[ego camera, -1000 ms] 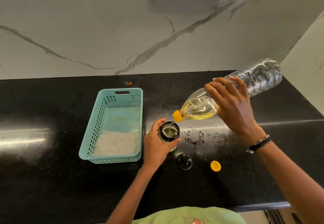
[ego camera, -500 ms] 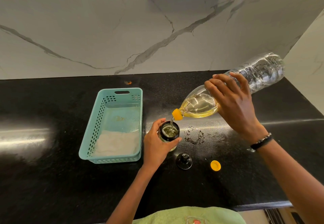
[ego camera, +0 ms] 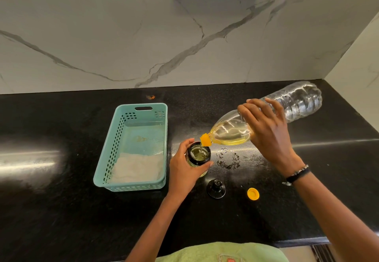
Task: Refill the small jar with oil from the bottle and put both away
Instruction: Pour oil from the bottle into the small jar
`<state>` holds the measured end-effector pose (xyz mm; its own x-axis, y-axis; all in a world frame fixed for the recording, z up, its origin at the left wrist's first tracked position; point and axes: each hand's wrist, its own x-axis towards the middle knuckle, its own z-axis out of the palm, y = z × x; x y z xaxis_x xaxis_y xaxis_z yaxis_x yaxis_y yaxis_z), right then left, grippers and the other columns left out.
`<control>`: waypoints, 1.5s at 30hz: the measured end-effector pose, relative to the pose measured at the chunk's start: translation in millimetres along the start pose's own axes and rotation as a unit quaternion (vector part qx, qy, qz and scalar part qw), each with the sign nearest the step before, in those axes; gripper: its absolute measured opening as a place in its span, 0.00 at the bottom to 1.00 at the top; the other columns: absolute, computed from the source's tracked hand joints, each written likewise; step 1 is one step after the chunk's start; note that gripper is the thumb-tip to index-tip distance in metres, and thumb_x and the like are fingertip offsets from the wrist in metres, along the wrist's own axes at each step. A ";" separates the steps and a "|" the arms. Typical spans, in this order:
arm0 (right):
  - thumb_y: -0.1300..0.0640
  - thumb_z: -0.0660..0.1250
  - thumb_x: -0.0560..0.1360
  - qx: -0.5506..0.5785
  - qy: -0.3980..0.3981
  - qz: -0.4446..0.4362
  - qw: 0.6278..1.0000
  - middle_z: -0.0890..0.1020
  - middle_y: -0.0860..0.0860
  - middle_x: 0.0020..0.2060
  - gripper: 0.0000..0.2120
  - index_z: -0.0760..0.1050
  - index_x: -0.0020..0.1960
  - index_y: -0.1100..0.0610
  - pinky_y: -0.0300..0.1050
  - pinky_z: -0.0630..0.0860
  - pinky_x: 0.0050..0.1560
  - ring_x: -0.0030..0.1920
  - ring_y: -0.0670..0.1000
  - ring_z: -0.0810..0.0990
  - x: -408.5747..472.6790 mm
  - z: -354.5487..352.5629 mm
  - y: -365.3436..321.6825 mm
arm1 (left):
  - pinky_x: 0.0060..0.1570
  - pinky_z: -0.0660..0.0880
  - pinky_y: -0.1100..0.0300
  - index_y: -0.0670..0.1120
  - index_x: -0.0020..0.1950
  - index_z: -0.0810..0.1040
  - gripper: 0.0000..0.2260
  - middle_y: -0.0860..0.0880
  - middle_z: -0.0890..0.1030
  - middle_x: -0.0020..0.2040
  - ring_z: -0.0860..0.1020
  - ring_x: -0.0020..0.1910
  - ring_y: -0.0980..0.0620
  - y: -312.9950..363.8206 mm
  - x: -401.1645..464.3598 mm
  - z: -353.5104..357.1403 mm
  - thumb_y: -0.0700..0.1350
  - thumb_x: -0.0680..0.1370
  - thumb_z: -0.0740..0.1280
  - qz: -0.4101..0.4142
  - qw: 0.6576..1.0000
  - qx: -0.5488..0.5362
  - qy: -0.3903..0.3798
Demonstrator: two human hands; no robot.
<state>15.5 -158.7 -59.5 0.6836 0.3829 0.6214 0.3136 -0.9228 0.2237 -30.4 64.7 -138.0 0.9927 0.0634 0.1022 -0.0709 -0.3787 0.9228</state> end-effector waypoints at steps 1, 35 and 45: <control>0.70 0.68 0.68 0.010 -0.008 0.013 1.000 0.79 0.53 0.57 0.23 0.73 0.62 0.58 0.54 0.61 0.67 0.63 0.55 0.73 -3.2 3.1 -1.7 | 0.58 0.77 0.58 0.53 0.64 0.72 0.34 0.60 0.78 0.58 0.77 0.58 0.61 1.1 -0.3 -0.3 0.52 0.61 0.81 0.001 1.000 -0.001 -0.004; 0.59 0.81 0.61 0.530 -0.063 0.344 0.773 0.78 0.42 0.53 0.34 0.67 0.59 0.42 0.22 0.69 0.48 0.54 0.34 0.75 -5.8 -9.0 -25.6 | 0.65 0.65 0.72 0.49 0.71 0.68 0.20 0.59 0.75 0.66 0.70 0.66 0.66 84.2 26.1 -1.1 0.38 0.80 0.62 0.057 0.985 -0.026 -0.160; 0.53 0.80 0.61 0.586 -0.085 0.363 0.719 0.80 0.46 0.54 0.29 0.72 0.57 0.48 0.58 0.74 0.61 0.58 0.49 0.78 -11.4 10.2 -25.7 | 0.61 0.68 0.72 0.48 0.71 0.69 0.19 0.56 0.76 0.65 0.72 0.64 0.65 81.1 29.9 7.1 0.37 0.81 0.60 0.043 0.985 -0.043 -0.163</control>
<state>6.3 -138.9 -80.0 0.9871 -0.0914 0.1318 0.1053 -0.2513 -0.9622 -5.8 29.3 -62.8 0.9603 -0.2704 0.0690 -0.1493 -0.2886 0.9457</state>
